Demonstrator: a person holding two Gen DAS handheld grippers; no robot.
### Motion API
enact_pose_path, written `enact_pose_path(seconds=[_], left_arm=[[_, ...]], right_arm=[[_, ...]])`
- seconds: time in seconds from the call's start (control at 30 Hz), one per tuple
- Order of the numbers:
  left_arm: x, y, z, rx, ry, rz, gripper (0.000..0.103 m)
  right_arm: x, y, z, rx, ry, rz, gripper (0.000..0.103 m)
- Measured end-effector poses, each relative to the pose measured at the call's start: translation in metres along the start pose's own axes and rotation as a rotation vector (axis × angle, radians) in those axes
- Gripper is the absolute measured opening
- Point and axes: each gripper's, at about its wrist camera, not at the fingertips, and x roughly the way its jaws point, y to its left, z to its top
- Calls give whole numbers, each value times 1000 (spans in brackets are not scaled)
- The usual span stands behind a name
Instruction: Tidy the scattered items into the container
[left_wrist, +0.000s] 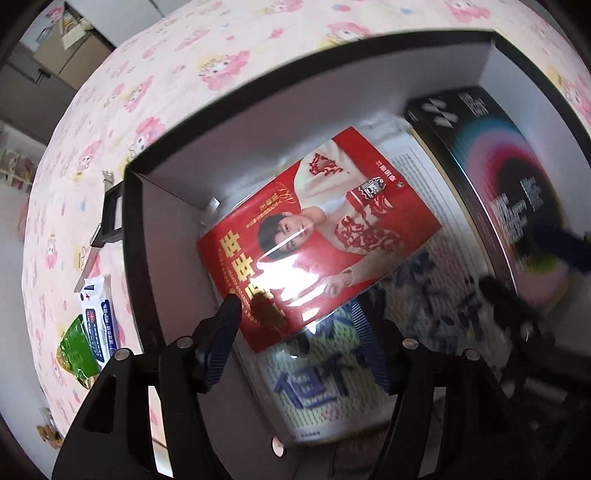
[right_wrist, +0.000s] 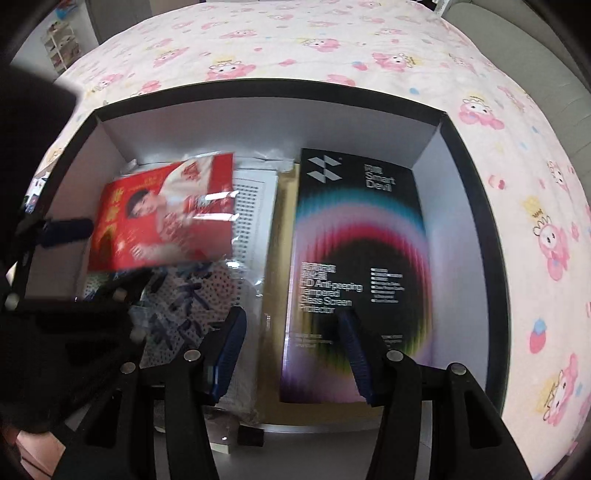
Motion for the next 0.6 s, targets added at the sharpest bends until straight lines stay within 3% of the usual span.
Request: enact_pose_path(seconds=[0.13,0.3,0.4,0.6], left_arm=[[-13,10,-11,-49,-7,-133,56],[-18,12,-22,2,0,-174,56],[-12,7,-18,38,-7,-102,47],[-1,3,-1,106,-38,30,46]], right_arm=[[-3,-3,1,8,-13,5,50],[-13,-11,4,51,-49,25,49],[-21,-16,5,85,-72,67,49],[-48,-42,6,217,-156,171,52]])
